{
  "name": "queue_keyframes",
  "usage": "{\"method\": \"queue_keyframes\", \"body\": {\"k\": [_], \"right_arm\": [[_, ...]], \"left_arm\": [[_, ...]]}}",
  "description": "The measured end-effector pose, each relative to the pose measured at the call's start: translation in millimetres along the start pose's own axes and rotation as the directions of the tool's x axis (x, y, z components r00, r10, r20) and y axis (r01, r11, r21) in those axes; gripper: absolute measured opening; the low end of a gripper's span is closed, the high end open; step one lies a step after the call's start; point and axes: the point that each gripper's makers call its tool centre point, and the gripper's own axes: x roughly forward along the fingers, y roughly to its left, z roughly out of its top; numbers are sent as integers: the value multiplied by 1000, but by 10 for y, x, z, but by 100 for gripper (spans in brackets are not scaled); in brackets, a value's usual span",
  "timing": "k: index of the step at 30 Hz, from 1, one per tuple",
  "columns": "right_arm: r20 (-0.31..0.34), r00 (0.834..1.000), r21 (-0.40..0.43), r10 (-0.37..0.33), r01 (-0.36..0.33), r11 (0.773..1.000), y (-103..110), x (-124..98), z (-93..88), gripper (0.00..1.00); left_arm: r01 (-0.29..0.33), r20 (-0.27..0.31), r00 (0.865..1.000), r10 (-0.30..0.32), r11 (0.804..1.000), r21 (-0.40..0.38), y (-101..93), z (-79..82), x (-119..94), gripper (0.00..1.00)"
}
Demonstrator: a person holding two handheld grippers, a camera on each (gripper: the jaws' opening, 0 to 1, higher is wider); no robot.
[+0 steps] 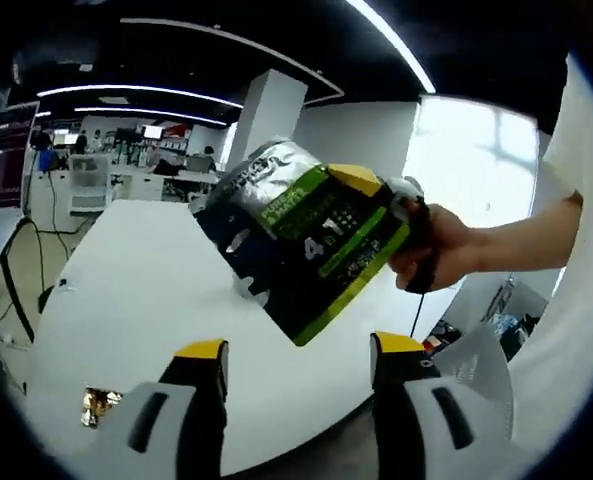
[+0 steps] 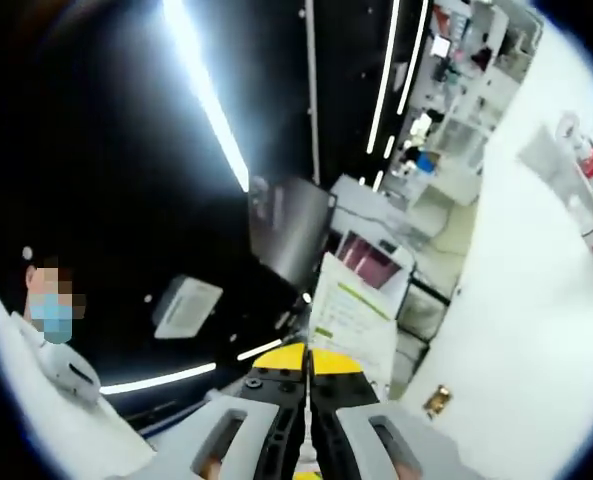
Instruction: Arrange the skincare products in the storage area until every visible bottle or jar stands upright without overlapping.
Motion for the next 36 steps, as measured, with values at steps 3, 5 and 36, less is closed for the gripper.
{"method": "queue_keyframes", "body": {"k": [3,5,36], "right_arm": [[-20,999,-2,48,-48,999,148,38,-49,0],[-34,995,-2,92,-92,996,246,55,-68,0],[33,982,120,189,-191,974,297,-170,-199,0]], "left_arm": [[62,56,997,-58,995,-79,-57,153,-21,59],[94,111,991,-78,984,-152,-42,289,-76,60],[608,562,769,-305,620,-495,-406,803,-317,0]]}}
